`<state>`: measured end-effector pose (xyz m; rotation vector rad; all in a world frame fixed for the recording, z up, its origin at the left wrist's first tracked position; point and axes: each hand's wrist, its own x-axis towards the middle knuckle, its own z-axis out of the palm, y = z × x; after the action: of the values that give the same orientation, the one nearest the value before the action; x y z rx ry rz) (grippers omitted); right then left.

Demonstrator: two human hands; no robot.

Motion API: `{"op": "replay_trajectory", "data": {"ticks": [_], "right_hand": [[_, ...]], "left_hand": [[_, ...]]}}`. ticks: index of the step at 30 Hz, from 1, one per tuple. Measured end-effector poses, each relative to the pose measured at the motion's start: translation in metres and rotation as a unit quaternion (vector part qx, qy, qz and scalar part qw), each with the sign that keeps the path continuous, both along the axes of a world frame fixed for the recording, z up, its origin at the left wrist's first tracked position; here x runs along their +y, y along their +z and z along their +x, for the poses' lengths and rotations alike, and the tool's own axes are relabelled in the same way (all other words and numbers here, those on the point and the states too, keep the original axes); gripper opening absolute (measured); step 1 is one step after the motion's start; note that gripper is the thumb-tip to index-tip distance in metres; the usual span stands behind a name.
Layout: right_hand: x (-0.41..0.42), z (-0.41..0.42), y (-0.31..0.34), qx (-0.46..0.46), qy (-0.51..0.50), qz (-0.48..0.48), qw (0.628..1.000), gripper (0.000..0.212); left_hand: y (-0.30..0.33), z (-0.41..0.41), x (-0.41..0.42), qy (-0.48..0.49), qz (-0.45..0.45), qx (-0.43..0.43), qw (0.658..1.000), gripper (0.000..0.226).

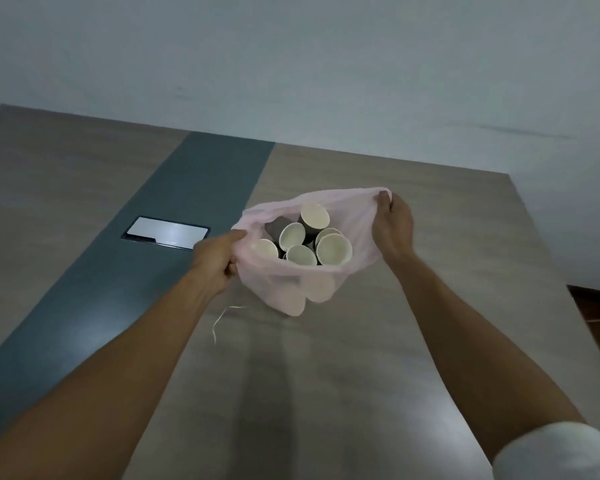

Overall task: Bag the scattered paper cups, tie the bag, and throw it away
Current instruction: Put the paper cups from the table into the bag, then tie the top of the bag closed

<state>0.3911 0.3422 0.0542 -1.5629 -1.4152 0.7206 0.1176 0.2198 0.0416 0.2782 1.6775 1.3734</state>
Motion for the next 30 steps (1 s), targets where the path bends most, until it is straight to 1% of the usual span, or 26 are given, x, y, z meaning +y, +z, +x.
{"op": "replay_trajectory", "data": {"ticks": [2,3,5,7,9,10,11,12,14,16,19,21,22,24,25,26,27,28,30], "right_hand": [[-0.019,0.013,0.013,0.015,-0.035,0.012,0.999,0.039],[-0.028,0.021,0.021,0.019,-0.051,0.014,0.998,0.038],[-0.045,0.041,0.033,0.026,-0.089,0.005,0.996,0.034],[-0.061,0.063,0.043,0.025,-0.121,-0.01,0.992,0.028],[-0.079,0.089,0.052,0.016,-0.152,-0.026,0.988,0.025],[-0.087,0.103,0.055,0.016,-0.173,-0.035,0.984,0.026],[-0.098,0.116,0.059,0.024,-0.194,-0.046,0.98,0.025],[-0.109,0.129,0.062,0.03,-0.215,-0.058,0.974,0.025],[-0.13,0.152,0.067,0.018,-0.245,-0.074,0.966,0.025],[-0.148,0.172,0.07,-0.011,-0.256,-0.08,0.963,0.024],[-0.162,0.201,0.073,-0.042,-0.24,-0.099,0.965,0.026],[-0.166,0.222,0.075,-0.017,-0.216,-0.111,0.97,0.024],[-0.167,0.233,0.076,0.003,-0.196,-0.114,0.974,0.023],[-0.167,0.247,0.073,0.06,-0.159,-0.114,0.979,0.026],[-0.168,0.252,0.072,0.087,-0.142,-0.11,0.98,0.026],[-0.17,0.259,0.07,0.094,-0.121,-0.104,0.983,0.023],[-0.172,0.267,0.069,0.063,-0.095,-0.101,0.988,0.015],[-0.175,0.272,0.067,0.007,-0.057,-0.099,0.993,0.013],[-0.179,0.28,0.062,-0.093,0.019,-0.106,0.99,0.033]], "left_hand": [[0.016,-0.006,-0.004,-0.023,0.015,0.023,0.999,0.014],[0.022,-0.008,-0.005,-0.05,0.021,0.052,0.997,0.012],[0.033,-0.01,-0.008,-0.106,0.035,0.149,0.982,0.013],[0.043,-0.011,-0.011,-0.137,0.048,0.274,0.951,0.016],[0.052,-0.013,-0.015,-0.168,0.047,0.388,0.905,0.015],[0.057,-0.013,-0.016,-0.181,0.035,0.421,0.888,0.012],[0.062,-0.011,-0.017,-0.19,0.023,0.425,0.885,0.007],[0.066,-0.008,-0.017,-0.194,0.014,0.401,0.895,0.005],[0.073,0.005,-0.015,-0.188,0.005,0.308,0.932,0.018],[0.078,0.021,-0.015,-0.194,0.006,0.257,0.947,0.021],[0.088,0.044,-0.018,-0.23,0.008,0.253,0.94,0.02],[0.095,0.054,-0.019,-0.269,-0.013,0.265,0.926,0.021],[0.099,0.06,-0.019,-0.288,-0.029,0.259,0.922,0.022],[0.106,0.063,-0.02,-0.313,-0.055,0.203,0.926,0.018],[0.11,0.065,-0.021,-0.313,-0.055,0.162,0.934,0.015],[0.111,0.068,-0.02,-0.304,-0.046,0.119,0.944,0.013],[0.112,0.072,-0.02,-0.29,-0.035,0.081,0.953,0.013],[0.111,0.074,-0.019,-0.278,-0.026,0.055,0.959,0.014],[0.107,0.081,-0.017,-0.273,-0.012,0.041,0.961,0.015]]}}
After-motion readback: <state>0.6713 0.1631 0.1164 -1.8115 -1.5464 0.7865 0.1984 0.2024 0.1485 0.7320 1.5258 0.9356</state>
